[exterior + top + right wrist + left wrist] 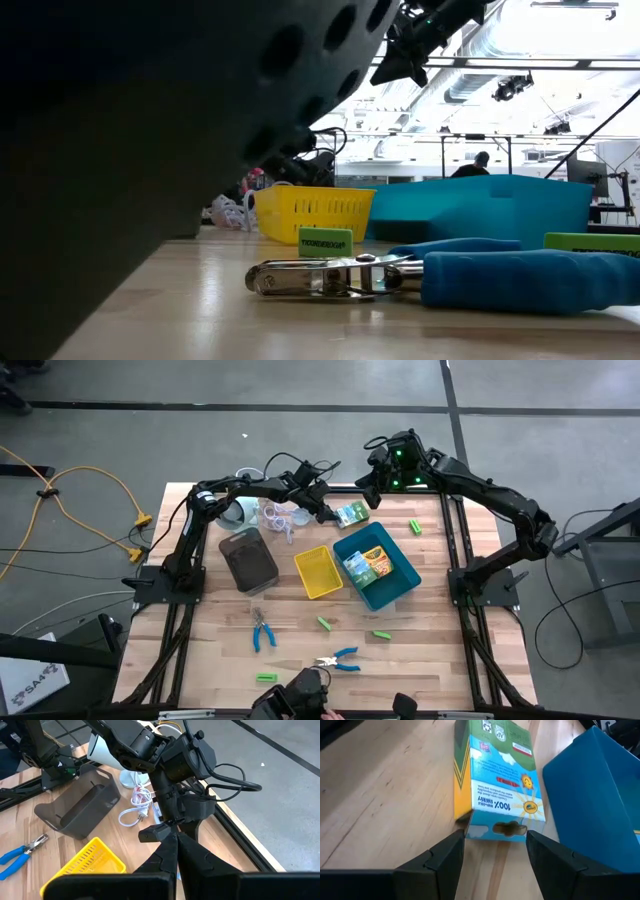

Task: Pick & Place School Supplies
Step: Put the crayons box into the blue bin

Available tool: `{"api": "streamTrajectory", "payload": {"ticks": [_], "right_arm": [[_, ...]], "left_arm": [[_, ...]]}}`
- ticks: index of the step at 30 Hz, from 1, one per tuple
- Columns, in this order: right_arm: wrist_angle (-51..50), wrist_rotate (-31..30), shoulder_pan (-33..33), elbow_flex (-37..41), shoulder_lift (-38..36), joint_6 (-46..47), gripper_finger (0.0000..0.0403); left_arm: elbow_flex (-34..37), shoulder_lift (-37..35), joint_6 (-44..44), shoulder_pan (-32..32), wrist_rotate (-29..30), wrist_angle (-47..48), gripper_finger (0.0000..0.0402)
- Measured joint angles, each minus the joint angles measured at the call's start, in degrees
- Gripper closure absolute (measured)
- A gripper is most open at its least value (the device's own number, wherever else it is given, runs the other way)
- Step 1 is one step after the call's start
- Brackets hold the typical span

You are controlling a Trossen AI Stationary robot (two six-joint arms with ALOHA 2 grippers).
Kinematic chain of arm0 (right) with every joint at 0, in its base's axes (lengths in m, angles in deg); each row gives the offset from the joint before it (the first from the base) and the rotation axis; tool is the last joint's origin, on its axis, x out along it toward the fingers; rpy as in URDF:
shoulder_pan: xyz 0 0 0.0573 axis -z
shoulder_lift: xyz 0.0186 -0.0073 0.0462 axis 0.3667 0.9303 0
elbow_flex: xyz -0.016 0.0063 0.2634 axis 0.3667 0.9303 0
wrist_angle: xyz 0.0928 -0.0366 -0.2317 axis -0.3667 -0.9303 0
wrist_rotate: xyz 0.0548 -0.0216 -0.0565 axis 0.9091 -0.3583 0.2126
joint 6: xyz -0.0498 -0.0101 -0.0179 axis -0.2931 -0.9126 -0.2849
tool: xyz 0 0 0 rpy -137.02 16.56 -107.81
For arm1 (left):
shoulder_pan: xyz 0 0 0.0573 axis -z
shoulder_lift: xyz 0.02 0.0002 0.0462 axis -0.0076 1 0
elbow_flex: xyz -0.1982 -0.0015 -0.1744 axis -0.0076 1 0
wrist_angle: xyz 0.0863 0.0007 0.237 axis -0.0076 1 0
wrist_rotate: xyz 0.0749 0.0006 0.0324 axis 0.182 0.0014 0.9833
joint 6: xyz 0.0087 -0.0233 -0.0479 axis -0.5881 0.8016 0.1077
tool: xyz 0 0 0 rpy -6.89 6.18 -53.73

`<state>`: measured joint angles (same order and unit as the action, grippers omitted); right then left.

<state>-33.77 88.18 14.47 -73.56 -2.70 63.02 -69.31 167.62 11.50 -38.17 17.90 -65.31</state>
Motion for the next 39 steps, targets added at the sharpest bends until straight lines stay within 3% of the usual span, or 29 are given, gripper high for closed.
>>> {"api": "streamTrajectory", "payload": {"ticks": [14, 39], "right_arm": [[0.00, 0.00, 0.00, 0.00, 0.00, 0.00, 0.0401], [0.00, 0.00, 0.00, 0.00, 0.00, 0.01, 0.0401]], "left_arm": [[0.00, -0.02, -0.85, 0.00, -0.73, -1.04, 0.0265], [0.00, -0.07, 0.39, 0.00, -2.56, -0.92, 0.0284]]}}
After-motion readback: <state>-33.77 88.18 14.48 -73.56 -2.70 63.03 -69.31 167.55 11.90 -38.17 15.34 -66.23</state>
